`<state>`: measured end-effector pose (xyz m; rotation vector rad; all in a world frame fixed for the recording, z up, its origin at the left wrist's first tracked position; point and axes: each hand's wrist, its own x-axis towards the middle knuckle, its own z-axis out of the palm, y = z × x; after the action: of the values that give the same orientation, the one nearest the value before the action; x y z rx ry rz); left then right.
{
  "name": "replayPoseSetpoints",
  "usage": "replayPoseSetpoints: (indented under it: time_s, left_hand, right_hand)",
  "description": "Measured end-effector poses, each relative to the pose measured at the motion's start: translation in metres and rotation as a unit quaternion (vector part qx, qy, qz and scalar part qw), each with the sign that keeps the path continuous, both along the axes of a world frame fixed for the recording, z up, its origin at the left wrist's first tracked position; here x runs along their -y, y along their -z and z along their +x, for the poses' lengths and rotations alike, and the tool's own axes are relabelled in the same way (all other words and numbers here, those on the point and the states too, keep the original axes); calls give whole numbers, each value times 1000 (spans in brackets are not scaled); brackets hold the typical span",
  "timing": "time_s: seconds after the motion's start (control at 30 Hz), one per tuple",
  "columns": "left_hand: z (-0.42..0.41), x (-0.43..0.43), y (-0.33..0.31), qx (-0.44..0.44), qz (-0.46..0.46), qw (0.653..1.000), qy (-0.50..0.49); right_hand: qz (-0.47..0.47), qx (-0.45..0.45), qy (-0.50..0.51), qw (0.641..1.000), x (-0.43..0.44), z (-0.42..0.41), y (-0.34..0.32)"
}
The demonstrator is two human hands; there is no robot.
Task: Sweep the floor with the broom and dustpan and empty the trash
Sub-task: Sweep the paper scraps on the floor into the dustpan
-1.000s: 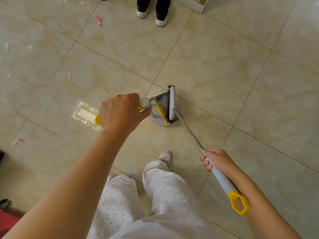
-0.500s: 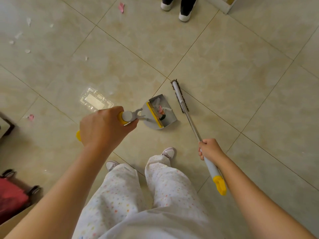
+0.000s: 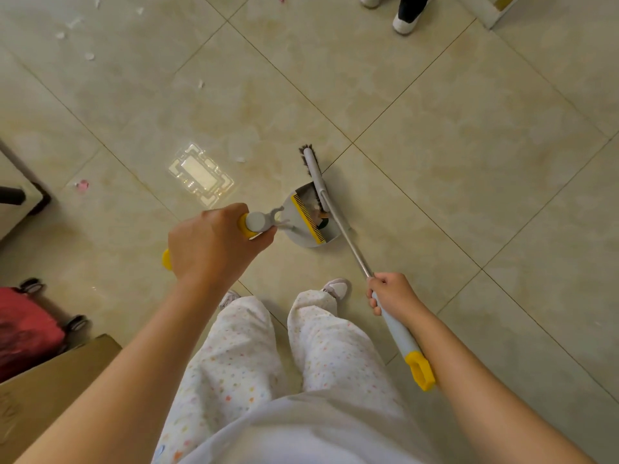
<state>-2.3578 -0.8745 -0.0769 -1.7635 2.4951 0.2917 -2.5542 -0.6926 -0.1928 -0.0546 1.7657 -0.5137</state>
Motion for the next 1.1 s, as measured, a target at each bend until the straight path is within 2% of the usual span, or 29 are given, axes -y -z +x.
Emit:
replayPoseSetpoints:
  time_s: [0.3, 0.57, 0.83, 1.1]
  left_hand:
    - [51, 23, -7, -7, 9, 996, -87]
    - [116, 69, -8, -24, 29, 992, -119]
    - [206, 150, -18, -26, 40, 988, -145]
    - [264, 192, -17, -30, 19, 986, -164]
  right_hand:
    - [23, -83, -63, 994, 40, 24, -12]
    - [51, -103, -92, 989, 98, 62, -17]
    - [77, -98, -106, 987, 203, 138, -20]
    - [60, -113, -152, 980, 287, 191, -18]
